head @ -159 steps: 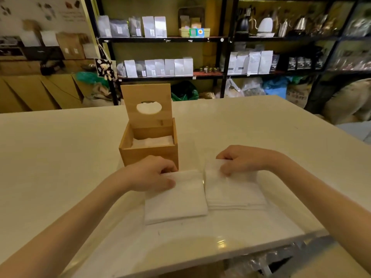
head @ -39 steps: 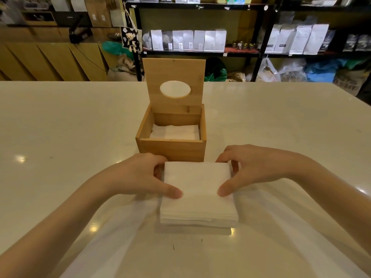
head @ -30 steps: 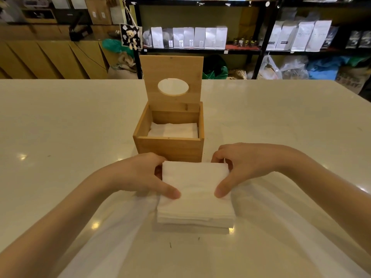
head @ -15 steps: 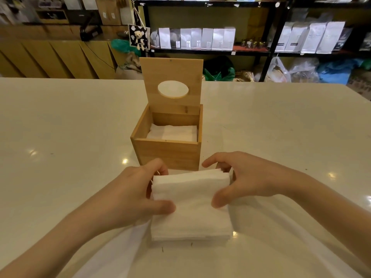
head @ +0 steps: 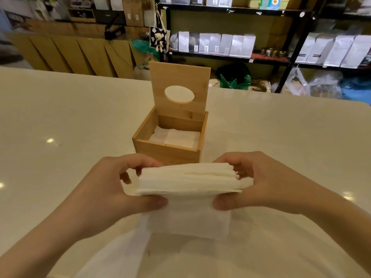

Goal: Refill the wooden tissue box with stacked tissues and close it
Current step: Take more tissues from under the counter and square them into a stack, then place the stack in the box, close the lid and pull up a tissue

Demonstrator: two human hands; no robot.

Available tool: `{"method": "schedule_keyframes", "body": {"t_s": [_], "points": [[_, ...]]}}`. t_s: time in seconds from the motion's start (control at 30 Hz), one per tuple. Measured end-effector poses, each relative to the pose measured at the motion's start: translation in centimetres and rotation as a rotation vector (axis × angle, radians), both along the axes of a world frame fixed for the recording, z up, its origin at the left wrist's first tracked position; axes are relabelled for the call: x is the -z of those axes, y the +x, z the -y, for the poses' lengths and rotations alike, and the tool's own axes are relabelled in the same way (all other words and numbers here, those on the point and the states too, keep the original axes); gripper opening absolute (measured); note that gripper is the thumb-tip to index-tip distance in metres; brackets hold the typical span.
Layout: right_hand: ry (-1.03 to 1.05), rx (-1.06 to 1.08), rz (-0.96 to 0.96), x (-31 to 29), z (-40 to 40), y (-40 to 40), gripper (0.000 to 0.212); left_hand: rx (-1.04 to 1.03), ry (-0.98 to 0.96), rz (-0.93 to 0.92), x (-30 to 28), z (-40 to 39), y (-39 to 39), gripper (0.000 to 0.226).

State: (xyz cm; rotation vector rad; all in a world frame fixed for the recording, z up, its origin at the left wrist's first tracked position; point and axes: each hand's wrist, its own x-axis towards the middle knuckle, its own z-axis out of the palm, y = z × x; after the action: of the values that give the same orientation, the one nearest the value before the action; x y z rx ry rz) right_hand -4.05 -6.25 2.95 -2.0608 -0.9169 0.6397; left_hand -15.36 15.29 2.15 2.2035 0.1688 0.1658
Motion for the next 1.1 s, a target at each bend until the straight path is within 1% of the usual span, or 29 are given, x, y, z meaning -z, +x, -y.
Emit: {"method": "schedule_keyframes", "body": {"t_s": [0.13,0.27,0.33,0.4,0.43,0.5,0.57,0.7,0.73,0.8,0.93,1.03,1.1], "points": [[0.099,-0.029,-0.104,-2.1,-0.6,0.9,0.029,0.015,-0.171,0.038,-2.0,-0.7,0.8,0.046],[0.228,-0.008,-0.253,-3.9,-1.7,2.1,0.035,0.053,-0.342,0.128,-4.0,-2.7,2.6,0.055],[0.229,0.022,-0.311,-4.3,-2.7,2.9,0.044,0.045,-0.409,0.149,-4.8,-3.9,4.0,0.051],[0.199,0.032,-0.406,-4.2,-3.8,3.8,0.064,0.049,-0.461,0.145,-5.2,-5.1,5.4,0.044],[0.198,0.046,-0.476,-4.1,-4.2,4.2,0.069,0.057,-0.477,0.138,-5.4,-5.6,6.0,0.044],[0.231,0.093,-0.609,-3.6,-5.0,4.8,0.064,0.069,-0.509,0.107,-5.3,-6.7,7.1,0.049],[0.258,0.139,-0.657,-3.1,-5.4,5.2,0.063,0.1,-0.532,0.057,-5.2,-7.4,8.2,0.051],[0.291,0.281,-0.537,-2.6,-5.9,5.7,0.064,0.114,-0.517,-0.037,-4.6,-8.1,10.7,0.044],[0.313,0.333,-0.5,-2.6,-6.0,5.8,0.063,0.105,-0.512,-0.047,-4.5,-8.3,11.3,0.041],[0.321,0.419,-0.401,-2.6,-6.3,5.8,0.062,0.103,-0.483,-0.059,-4.3,-8.4,12.2,0.04],[0.251,0.552,-0.23,-2.6,-7.3,5.3,0.051,0.125,-0.421,-0.09,-3.4,-9.1,13.5,0.031],[0.163,0.623,-0.163,-2.3,-7.8,5.5,0.059,0.144,-0.345,-0.153,-2.8,-9.6,14.1,0.042],[0.075,0.649,-0.16,-2.2,-8.0,6.0,0.066,0.159,-0.3,-0.207,-2.6,-9.9,14.5,0.042]]}}
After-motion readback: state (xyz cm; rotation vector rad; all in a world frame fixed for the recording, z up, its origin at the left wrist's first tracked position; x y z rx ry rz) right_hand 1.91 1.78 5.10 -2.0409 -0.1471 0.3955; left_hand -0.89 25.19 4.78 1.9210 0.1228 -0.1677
